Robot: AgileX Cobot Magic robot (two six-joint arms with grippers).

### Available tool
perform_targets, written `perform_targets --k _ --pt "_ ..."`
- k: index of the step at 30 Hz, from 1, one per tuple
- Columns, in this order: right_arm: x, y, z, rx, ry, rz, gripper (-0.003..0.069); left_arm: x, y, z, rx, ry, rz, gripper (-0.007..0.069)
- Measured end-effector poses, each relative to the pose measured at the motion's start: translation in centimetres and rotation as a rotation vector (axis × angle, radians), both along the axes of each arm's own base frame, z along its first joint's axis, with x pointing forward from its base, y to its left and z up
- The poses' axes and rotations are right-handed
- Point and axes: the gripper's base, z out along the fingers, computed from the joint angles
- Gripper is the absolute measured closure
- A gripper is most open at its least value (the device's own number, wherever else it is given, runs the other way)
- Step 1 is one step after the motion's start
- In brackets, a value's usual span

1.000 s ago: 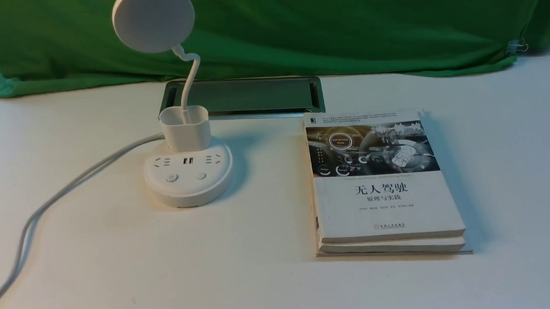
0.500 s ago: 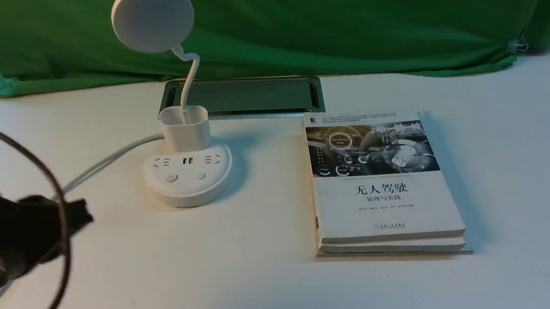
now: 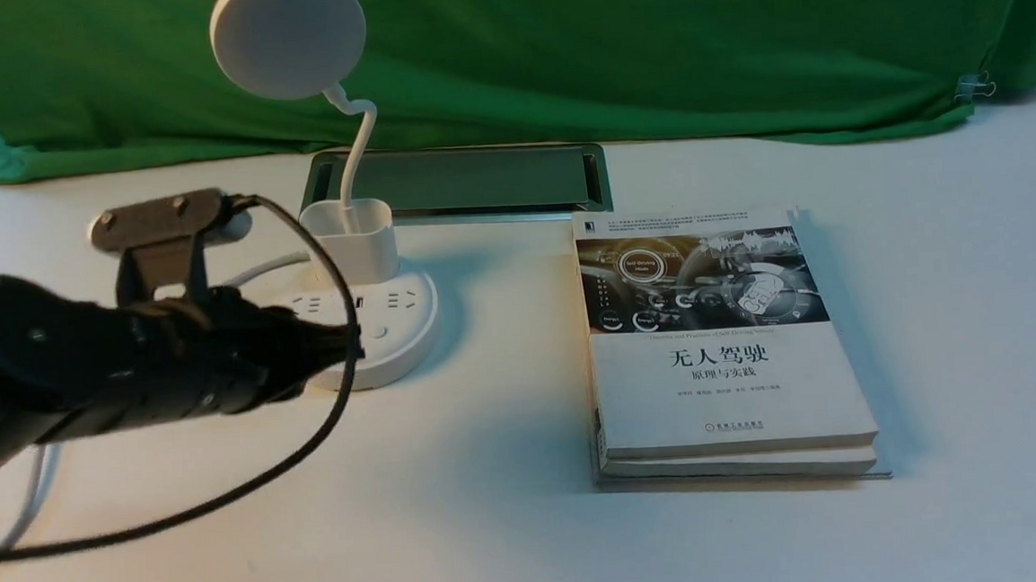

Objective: Turn on the desk lamp on the white desktop with your hand.
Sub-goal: 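Press the power button on the lamp base to turn the lamp on with the left gripper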

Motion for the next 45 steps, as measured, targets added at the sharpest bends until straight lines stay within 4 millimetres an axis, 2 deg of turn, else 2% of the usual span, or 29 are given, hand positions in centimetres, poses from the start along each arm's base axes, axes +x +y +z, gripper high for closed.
perform_targets --k 1,2,6,13,34,41,45 --pt "0.0 0.0 0.0 0.0 0.0 0.0 0.0421 0.2 -0.1 0.0 0.007 -0.002 -0.006 0.0603" --pt "0.0 0.0 0.0 0.0 0.0 0.0 0.0421 1.8 -0.7 -0.7 0.018 0.038 -0.026 0.0603" --pt "0.0 0.0 0.0 0.0 0.0 0.0 0.0421 5.4 -2.7 -1.9 0.072 0.165 -0.129 0.0603" --pt "0.0 0.0 0.0 0.0 0.0 0.0 0.0421 8.4 -3.2 -2.7 0.164 0.186 -0.129 0.0603" --pt "0.0 0.0 0.0 0.0 -0.001 0.0 0.0421 9.4 -3.4 -4.3 0.149 0.179 -0.091 0.0603" --pt "0.0 0.0 0.0 0.0 -0.001 0.0 0.0421 9.5 -3.3 -4.3 0.177 0.16 -0.107 0.0603" --pt "0.0 0.0 0.0 0.0 -0.001 0.0 0.0421 9.4 -3.2 -3.3 0.188 0.133 -0.115 0.0603"
